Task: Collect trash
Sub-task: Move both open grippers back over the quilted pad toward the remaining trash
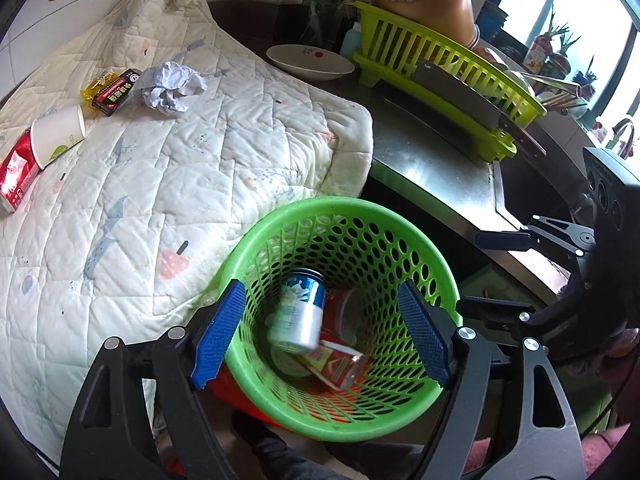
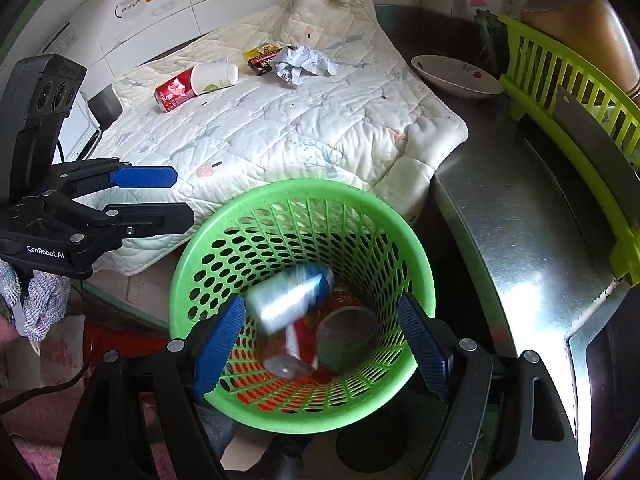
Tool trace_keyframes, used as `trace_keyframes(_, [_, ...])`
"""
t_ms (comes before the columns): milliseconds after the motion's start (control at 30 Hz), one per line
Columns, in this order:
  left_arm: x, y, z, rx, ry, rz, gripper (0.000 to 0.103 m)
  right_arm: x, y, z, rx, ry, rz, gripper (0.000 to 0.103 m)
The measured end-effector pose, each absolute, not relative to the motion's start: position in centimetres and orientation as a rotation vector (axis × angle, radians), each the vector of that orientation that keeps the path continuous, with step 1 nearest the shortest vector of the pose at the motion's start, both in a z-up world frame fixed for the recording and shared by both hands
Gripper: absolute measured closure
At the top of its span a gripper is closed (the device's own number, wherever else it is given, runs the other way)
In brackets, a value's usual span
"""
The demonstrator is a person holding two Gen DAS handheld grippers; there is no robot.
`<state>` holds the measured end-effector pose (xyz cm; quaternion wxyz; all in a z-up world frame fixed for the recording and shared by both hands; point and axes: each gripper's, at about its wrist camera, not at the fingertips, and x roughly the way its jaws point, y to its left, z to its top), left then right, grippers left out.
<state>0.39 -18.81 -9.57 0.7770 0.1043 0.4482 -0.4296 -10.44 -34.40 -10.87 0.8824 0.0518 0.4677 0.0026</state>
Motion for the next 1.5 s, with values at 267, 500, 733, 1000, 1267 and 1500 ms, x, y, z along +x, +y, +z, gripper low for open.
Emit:
trace_keyframes(267, [2.1,-16.5,-8.2,0.207,0.931,-0.858,0.025,-8.8,-33.7,-10.3,0.099,0.960,0.022,0.026])
trace_keyframes(500, [4.8,-14.0,-6.9,0.199,0.899,-0.761,0.025,-5.4,-33.0,-9.1,0.097,0.937,0.050,0.024])
trace_keyframes(733, [8.5,-11.1,-5.9,0.191,0.877,-0.654,0.025,-0.9,-31.8,-7.6,0.065,0.917,0.087,0.022])
trace_keyframes(1000, [13.6,-7.0,-4.7,0.141,0.858,-0.534,0.025,4.1,-31.3,-6.1,0.051,0.901,0.109,0.021])
trace_keyframes(1267, [19.1,-3.4,-4.3,0.127,0.846,-0.425,0.025,9.9,-31.4,-4.6,0.024,0.884,0.105,0.021])
trace_keyframes(1500, [23.7,-1.9,-4.9,0.149,0.865,-0.380,0.025,15.5,-31.9,-4.6,0.000,0.889,0.093,0.019])
